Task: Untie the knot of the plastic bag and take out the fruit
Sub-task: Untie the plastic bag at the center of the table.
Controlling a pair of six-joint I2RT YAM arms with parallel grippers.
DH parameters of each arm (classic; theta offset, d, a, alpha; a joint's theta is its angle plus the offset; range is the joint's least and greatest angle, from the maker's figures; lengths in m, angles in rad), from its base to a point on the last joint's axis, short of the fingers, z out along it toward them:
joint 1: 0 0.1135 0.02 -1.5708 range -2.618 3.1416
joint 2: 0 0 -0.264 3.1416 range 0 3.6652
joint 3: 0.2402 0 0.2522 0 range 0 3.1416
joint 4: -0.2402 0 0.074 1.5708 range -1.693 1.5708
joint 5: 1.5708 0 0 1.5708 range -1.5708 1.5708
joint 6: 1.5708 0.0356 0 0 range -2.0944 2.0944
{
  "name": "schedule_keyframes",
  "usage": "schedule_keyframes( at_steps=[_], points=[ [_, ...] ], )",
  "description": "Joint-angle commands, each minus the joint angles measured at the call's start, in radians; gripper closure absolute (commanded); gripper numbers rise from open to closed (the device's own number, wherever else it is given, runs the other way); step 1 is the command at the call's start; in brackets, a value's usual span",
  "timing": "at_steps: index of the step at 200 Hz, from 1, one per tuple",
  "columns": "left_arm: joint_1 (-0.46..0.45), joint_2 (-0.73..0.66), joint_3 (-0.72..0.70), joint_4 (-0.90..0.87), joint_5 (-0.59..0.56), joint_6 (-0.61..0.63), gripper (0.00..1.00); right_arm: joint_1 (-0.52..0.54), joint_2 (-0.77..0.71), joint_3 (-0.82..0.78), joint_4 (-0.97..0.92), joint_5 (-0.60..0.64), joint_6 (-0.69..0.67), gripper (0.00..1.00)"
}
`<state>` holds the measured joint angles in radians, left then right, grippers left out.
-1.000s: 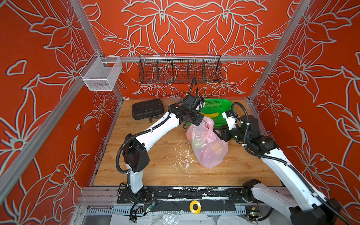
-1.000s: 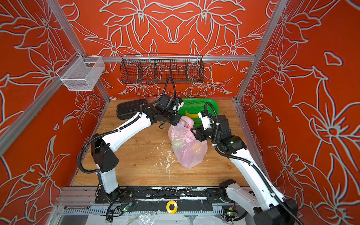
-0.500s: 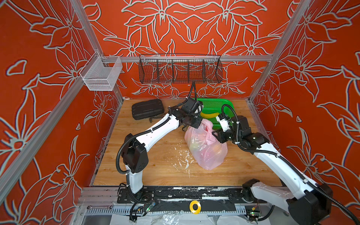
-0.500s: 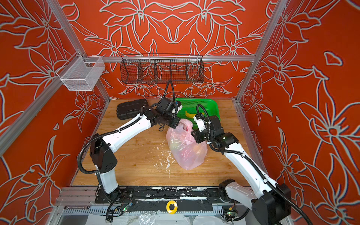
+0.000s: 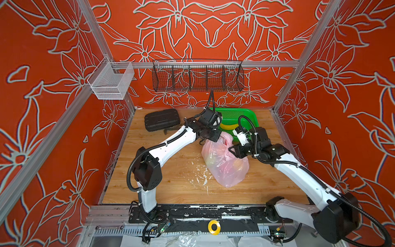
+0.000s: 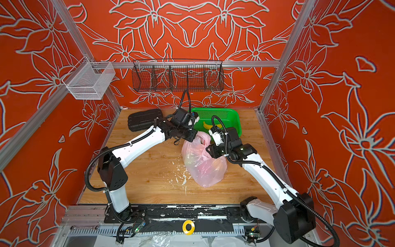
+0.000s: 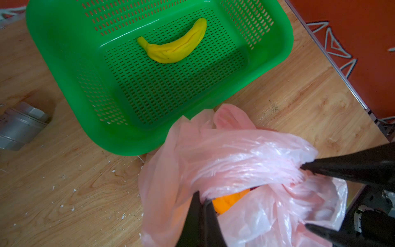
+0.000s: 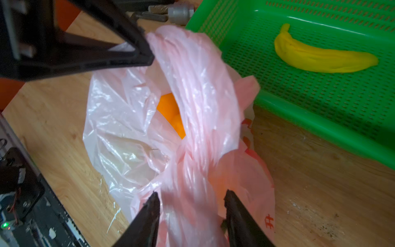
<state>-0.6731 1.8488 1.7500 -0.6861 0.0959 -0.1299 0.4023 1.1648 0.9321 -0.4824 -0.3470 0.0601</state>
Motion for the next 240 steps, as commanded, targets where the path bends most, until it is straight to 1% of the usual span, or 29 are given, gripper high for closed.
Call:
schedule_keyframes(
  at_steps=[1,15,19,25,43,55,67,88,98,112,123,130,151,159,168,175,181,189,203,211,223,240],
  points=[
    [0.006,-0.02,0.024,0.011,0.002,-0.007,1.0,0.01,0.035,0.02,-0.029,-0.051,-0.018,0.54],
    [0.006,-0.021,0.021,0.006,-0.015,-0.01,1.0,0.01,0.047,0.03,-0.042,0.018,-0.004,0.73],
    [0.007,-0.023,0.021,0.002,-0.023,-0.013,1.0,0.01,0.046,0.032,-0.045,0.036,-0.001,0.77],
    [0.009,-0.025,0.017,-0.005,-0.038,-0.023,1.0,0.01,0.041,0.036,-0.05,0.061,0.002,0.8],
    [0.036,-0.038,0.005,-0.032,-0.062,-0.091,1.0,0.01,0.005,0.028,-0.037,0.124,0.024,0.85],
    [0.058,-0.06,-0.027,-0.033,-0.061,-0.139,1.0,0.007,-0.025,0.015,-0.026,0.177,0.051,0.9],
    [0.082,-0.104,-0.092,-0.008,-0.065,-0.184,1.0,0.007,-0.047,0.006,-0.024,0.224,0.074,0.93],
    [0.115,-0.211,-0.236,0.05,-0.086,-0.233,1.0,0.006,-0.072,-0.006,-0.029,0.32,0.107,0.93],
    [0.124,-0.264,-0.304,0.082,-0.085,-0.244,1.0,0.004,-0.077,-0.012,-0.027,0.347,0.116,0.94],
    [0.127,-0.32,-0.368,0.128,-0.048,-0.228,1.0,0.004,-0.074,-0.018,-0.014,0.33,0.116,0.98],
    [0.127,-0.345,-0.392,0.149,0.014,-0.201,1.0,0.004,-0.076,-0.021,0.006,0.277,0.116,0.99],
    [0.127,-0.358,-0.399,0.157,0.03,-0.188,1.0,0.005,-0.08,-0.021,0.018,0.24,0.111,0.99],
    [0.127,-0.389,-0.4,0.184,0.054,-0.111,0.68,0.006,-0.106,-0.024,0.058,0.139,0.1,0.99],
    [0.127,-0.398,-0.389,0.2,0.081,-0.072,0.56,0.006,-0.114,-0.027,0.076,0.094,0.09,0.99],
    [0.127,-0.402,-0.372,0.215,0.15,-0.013,0.42,0.007,-0.121,-0.028,0.086,0.052,0.078,0.99],
    [0.126,-0.399,-0.352,0.22,0.221,0.048,0.36,0.007,-0.124,-0.026,0.087,0.028,0.074,0.99],
    [0.124,-0.392,-0.331,0.212,0.276,0.103,0.34,0.007,-0.124,-0.023,0.084,0.015,0.071,0.99],
    [0.117,-0.38,-0.307,0.201,0.316,0.168,0.32,0.007,-0.123,-0.02,0.079,0.003,0.069,0.99],
    [0.112,-0.346,-0.269,0.169,0.341,0.283,0.31,0.008,-0.123,-0.015,0.072,-0.013,0.063,0.99],
    [0.109,-0.321,-0.238,0.136,0.349,0.34,0.3,0.008,-0.124,-0.012,0.067,-0.022,0.058,0.98],
    [0.107,-0.279,-0.178,0.064,0.391,0.431,0.29,0.009,-0.124,-0.006,0.061,-0.024,0.057,0.98],
    [0.104,-0.23,-0.126,0.001,0.426,0.517,0.27,0.009,-0.122,0.002,0.057,-0.022,0.051,0.98]
  ],
)
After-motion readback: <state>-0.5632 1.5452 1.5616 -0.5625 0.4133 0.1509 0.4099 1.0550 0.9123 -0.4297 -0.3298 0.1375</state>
